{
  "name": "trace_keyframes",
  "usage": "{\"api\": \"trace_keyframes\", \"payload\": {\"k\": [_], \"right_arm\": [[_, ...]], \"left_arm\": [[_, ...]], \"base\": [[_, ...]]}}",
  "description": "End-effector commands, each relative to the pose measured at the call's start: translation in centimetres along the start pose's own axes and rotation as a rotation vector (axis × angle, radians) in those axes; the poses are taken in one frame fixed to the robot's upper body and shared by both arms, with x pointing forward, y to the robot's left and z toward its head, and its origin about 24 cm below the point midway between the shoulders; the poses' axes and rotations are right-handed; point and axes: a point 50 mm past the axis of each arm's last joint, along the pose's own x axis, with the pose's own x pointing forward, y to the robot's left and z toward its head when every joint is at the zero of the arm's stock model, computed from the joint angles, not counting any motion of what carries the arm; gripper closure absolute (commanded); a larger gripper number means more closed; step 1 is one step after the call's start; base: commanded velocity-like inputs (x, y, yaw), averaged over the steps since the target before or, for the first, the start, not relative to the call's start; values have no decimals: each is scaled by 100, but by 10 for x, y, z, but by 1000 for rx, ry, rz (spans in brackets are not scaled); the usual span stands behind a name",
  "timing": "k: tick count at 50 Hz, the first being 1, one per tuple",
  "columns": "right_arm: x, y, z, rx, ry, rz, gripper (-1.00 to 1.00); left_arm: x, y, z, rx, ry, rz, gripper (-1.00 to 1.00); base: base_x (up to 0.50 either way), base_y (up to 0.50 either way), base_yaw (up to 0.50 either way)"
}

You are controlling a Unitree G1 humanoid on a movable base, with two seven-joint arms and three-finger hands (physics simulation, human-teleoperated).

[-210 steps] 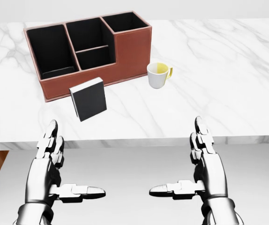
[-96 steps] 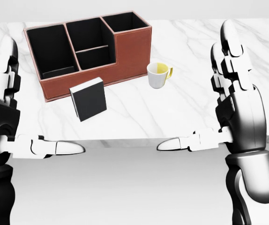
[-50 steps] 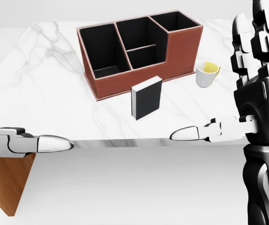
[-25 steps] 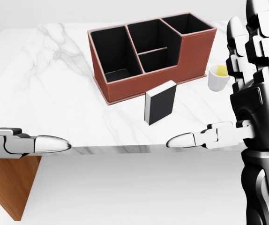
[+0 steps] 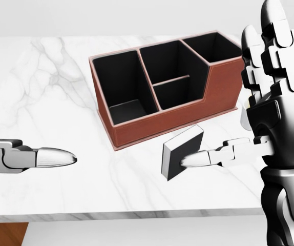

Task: Pick up the book and place it in the front compartment of the caddy.

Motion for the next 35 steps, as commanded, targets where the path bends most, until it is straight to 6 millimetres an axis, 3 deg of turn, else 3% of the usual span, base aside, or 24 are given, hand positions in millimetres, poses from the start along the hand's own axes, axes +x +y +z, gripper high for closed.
{"api": "trace_keyframes", "payload": {"k": [1, 19, 31, 35], "right_arm": [[-2, 3, -4, -1, 23, 11, -100], [-4, 6, -8, -22, 46, 36, -100], [-3, 3, -4, -8, 24, 2, -100], [-2, 2, -4, 3, 20, -2, -100]], "left_arm": [[1, 0, 1, -6, -8, 1, -100], [0, -1, 1, -11, -4, -2, -100], [0, -1, 1, -12, -3, -5, -100], [0, -1, 2, -14, -10, -5, -100]], "base": [[50, 0, 0], [48, 0, 0], [1, 0, 0], [0, 43, 0]]}}
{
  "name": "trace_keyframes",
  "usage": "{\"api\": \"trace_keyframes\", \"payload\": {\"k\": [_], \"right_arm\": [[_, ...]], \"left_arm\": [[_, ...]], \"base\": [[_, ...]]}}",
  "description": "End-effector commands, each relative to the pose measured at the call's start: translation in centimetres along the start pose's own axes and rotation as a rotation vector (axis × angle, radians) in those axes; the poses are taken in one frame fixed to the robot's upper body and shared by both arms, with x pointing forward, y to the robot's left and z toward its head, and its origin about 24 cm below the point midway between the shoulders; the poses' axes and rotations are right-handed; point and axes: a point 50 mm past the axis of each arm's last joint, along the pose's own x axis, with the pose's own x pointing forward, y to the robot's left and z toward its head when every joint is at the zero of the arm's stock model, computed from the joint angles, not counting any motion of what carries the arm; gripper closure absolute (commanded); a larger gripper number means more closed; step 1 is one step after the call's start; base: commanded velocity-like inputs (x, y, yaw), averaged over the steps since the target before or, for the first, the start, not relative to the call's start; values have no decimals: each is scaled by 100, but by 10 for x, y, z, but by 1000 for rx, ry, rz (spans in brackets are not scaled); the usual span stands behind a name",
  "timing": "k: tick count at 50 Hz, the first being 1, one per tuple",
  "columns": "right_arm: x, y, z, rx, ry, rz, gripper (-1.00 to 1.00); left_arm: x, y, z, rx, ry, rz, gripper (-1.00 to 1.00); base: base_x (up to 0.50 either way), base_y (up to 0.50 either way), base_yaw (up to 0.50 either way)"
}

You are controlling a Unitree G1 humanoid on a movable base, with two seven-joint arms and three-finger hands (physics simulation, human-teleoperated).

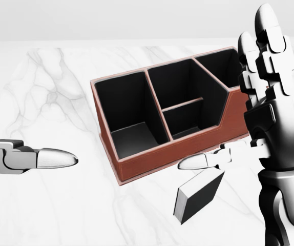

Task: Pick up the book and place it in the front compartment of the caddy.

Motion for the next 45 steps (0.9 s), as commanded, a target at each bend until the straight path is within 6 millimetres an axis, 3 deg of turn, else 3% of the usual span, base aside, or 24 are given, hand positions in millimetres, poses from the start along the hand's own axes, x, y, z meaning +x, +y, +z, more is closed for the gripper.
{"api": "trace_keyframes", "payload": {"k": [1, 29, 45], "right_arm": [[0, 0, 1, 14, -7, -7, -100], [-3, 2, 2, 23, -9, 0, -100], [-3, 3, 0, 30, -1, 4, -100]], "left_arm": [[0, 1, 1, 2, -5, 1, -100], [0, 0, 5, -2, -23, 2, -100], [0, 0, 4, -7, -18, 2, -100]], "base": [[0, 42, 0], [0, 0, 0], [47, 0, 0]]}}
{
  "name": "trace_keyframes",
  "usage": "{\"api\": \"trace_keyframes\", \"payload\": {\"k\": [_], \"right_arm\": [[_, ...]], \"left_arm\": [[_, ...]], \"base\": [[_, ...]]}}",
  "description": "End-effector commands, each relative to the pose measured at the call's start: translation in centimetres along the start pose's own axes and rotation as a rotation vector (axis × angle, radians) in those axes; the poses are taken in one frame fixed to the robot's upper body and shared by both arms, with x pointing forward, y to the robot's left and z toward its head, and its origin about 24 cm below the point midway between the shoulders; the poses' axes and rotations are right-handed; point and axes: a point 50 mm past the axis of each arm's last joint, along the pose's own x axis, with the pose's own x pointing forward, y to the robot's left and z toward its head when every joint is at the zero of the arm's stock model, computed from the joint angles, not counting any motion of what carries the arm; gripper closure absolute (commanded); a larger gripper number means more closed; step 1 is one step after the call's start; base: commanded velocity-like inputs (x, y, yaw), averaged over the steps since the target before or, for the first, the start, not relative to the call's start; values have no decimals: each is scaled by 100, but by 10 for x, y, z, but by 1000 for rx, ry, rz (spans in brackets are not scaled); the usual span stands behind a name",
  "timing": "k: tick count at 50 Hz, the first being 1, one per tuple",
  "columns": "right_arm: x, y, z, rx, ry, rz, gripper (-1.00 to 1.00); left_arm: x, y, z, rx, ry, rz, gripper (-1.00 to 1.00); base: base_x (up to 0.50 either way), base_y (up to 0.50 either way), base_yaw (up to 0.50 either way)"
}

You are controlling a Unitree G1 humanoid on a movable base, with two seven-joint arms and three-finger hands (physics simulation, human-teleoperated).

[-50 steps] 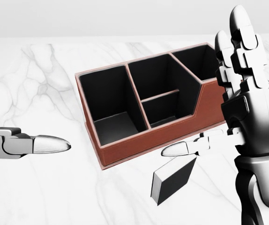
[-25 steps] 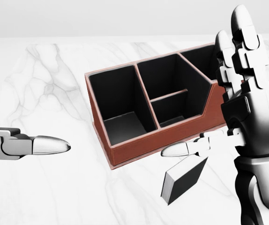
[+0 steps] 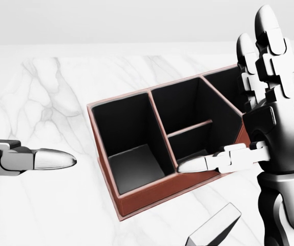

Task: Pick up the book and place it in the front compartment of the caddy.

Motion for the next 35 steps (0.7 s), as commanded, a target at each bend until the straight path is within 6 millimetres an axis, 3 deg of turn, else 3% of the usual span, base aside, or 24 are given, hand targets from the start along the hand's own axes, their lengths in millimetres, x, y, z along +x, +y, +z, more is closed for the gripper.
{"api": "trace_keyframes", "payload": {"k": [1, 21, 35], "right_arm": [[0, 1, -1, 2, 4, 3, -100], [-3, 4, 4, -2, -11, 20, -100], [-2, 3, 0, -2, 2, 15, -100]], "left_arm": [[0, 0, -1, -3, 4, -1, -100], [1, 0, 1, -9, -6, 3, -100], [1, 0, 1, -11, -8, 3, -100]], "base": [[26, 0, 0], [0, 0, 0], [49, 0, 0]]}}
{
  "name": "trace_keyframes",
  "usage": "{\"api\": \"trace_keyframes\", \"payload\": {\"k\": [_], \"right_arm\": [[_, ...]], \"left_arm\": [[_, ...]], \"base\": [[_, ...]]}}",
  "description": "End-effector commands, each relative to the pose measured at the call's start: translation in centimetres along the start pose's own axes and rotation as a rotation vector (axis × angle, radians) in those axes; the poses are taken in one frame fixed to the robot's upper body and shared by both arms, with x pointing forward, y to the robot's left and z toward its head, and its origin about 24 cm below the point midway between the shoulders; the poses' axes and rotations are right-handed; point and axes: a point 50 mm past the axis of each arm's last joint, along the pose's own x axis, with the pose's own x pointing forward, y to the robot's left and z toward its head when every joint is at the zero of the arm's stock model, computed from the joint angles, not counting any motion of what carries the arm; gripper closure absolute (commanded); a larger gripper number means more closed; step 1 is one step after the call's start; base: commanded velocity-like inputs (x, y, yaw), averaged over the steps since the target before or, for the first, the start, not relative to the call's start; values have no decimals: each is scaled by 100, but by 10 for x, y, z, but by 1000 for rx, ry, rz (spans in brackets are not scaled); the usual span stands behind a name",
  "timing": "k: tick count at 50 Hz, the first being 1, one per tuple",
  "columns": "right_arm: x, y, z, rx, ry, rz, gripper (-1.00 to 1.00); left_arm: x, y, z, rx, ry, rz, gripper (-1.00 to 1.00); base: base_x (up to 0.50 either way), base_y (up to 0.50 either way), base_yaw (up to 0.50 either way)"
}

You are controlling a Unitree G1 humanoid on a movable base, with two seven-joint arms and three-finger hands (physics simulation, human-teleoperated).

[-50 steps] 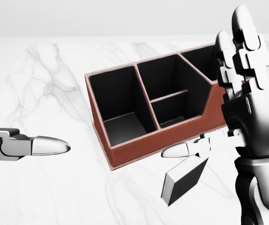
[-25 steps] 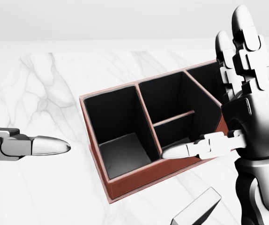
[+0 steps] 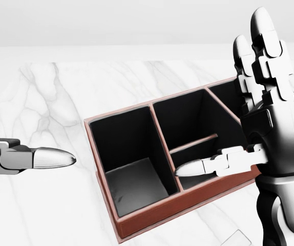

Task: Pick up the book and place it in the front compartment of the caddy.

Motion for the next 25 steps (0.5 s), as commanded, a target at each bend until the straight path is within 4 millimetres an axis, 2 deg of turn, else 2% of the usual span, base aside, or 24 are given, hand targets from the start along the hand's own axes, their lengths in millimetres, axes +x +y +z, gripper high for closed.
{"api": "trace_keyframes", "payload": {"k": [1, 4, 25], "right_arm": [[0, 0, -2, 0, 7, 0, -100], [1, 1, -1, -7, 5, -1, -100], [-1, 4, 1, -28, 4, 16, -100]], "left_arm": [[0, 0, 1, -1, -6, 1, -100], [0, 0, 1, -1, -5, 1, -100], [-1, 1, 2, 2, -4, 3, -100]], "base": [[50, 0, 0], [37, 0, 0], [0, 0, 0]]}}
